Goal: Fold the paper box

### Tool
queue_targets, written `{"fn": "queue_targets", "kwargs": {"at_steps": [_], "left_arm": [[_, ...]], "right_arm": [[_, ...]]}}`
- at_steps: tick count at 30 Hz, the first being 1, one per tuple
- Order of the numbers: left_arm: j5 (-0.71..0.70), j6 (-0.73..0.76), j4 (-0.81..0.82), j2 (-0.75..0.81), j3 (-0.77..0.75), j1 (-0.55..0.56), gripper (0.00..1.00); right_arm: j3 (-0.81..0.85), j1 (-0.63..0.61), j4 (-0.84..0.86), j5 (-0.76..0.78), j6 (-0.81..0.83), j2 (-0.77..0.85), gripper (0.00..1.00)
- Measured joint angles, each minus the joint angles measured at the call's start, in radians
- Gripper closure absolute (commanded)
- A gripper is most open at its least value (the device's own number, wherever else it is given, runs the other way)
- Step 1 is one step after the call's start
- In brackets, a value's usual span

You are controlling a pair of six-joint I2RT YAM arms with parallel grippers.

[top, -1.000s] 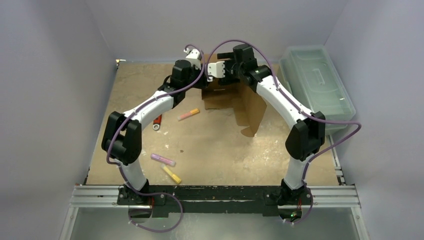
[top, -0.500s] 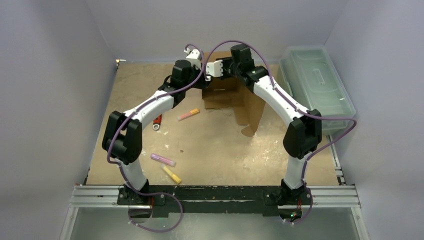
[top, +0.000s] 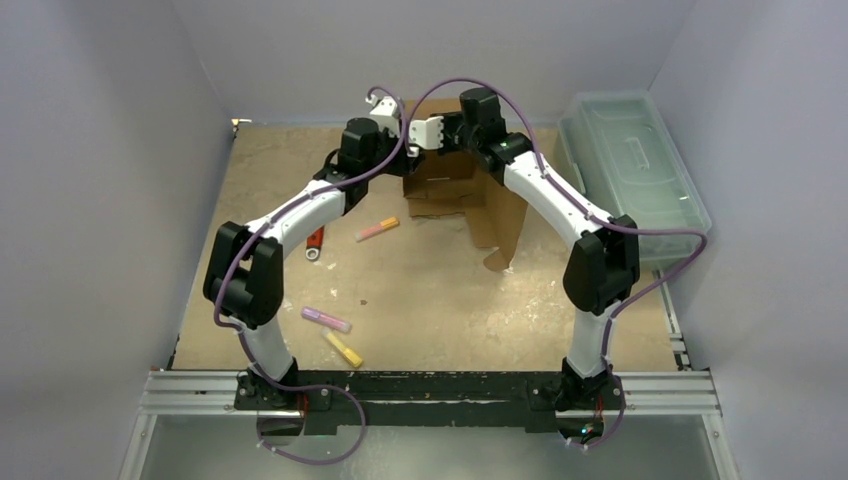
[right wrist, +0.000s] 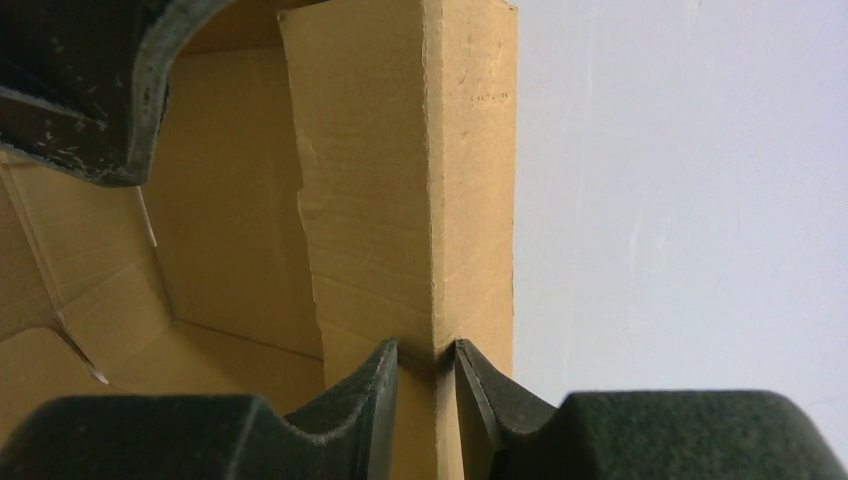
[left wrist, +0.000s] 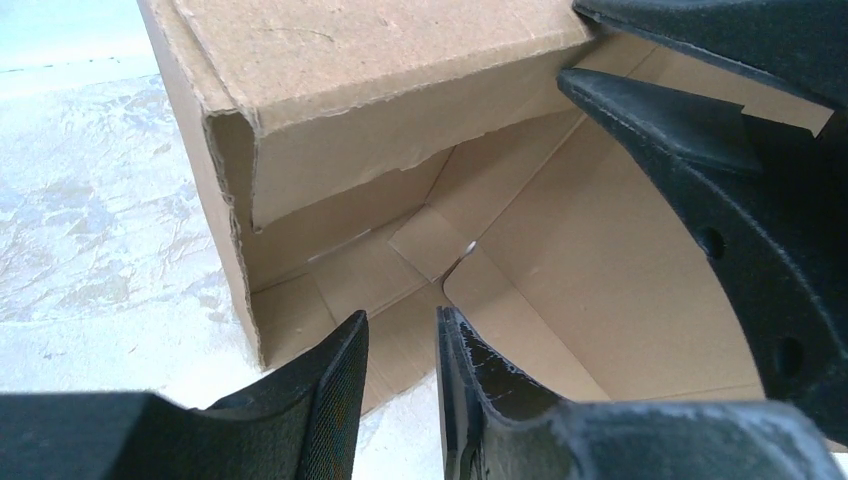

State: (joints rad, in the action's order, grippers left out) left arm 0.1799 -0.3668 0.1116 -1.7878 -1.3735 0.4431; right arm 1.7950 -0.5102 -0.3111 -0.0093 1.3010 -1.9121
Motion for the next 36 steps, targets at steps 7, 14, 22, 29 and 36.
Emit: {"fn": "queue_targets", "kwargs": {"at_steps": [7,14,22,29,36], "left_arm": [[0.024,-0.015,0.006,0.0,0.0,-0.014,0.68],[0.084,-0.048,0.027,0.018,0.011,-0.053,0.58],[0.137,-0.046,0.014,0.256,0.123,-0.163,0.23],[0.121,0.135,-0.031,0.492,0.172,-0.197,0.16],[0.182,0.357,0.003,0.563,0.292,-0.196,0.17]], "right_arm": [[0.0,0.0,0.035,0.001,-0.01,-0.005,0.92],[-0.035,0.0,0.113,-0.002,-0.015,-0.006,0.98],[-0.036,0.0,0.079,-0.046,-0.045,0.018,1.0],[-0.021,0.0,-0.011,-0.111,-0.074,0.05,1.0],[0.004,0.0,-0.105,-0.159,-0.095,0.089,1.0]]}}
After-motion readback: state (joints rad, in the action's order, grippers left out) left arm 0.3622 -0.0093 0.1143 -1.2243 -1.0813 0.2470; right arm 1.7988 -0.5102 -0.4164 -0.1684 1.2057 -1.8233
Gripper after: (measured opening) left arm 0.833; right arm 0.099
